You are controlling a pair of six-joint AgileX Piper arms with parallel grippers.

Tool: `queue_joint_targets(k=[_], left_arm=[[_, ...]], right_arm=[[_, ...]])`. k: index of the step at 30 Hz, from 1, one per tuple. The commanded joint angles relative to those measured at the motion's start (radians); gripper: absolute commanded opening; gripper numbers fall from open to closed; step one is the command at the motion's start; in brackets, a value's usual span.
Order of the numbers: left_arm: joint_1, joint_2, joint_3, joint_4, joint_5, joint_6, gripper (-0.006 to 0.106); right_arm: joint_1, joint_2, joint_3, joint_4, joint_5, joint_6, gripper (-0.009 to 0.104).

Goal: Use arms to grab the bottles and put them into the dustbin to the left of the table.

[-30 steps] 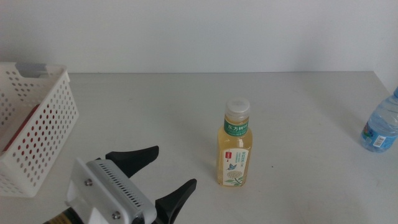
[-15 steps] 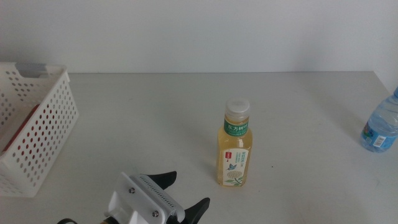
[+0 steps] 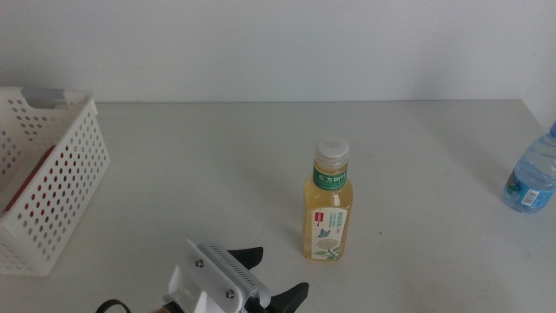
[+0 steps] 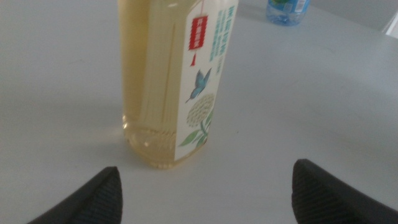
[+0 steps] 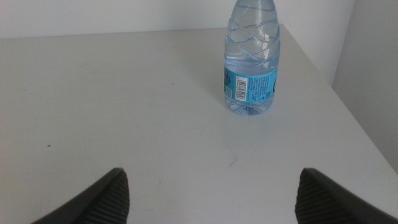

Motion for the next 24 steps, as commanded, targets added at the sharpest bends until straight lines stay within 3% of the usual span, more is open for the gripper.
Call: queue_joint_targets(k=[1,24], left_arm=[[-0.002,-0.025,-0.041,0.02,-0.179,0.002,0.093],[0.027,0.134,-0.273,0.013,-0.147,0.015,0.093]], right_arm=[[-0.005,-0.021,-0.01,-0.011,-0.077,-0.009,0.075],[-0.005,-0.021,-0.01,-0.011,-0.077,-0.009,0.075]])
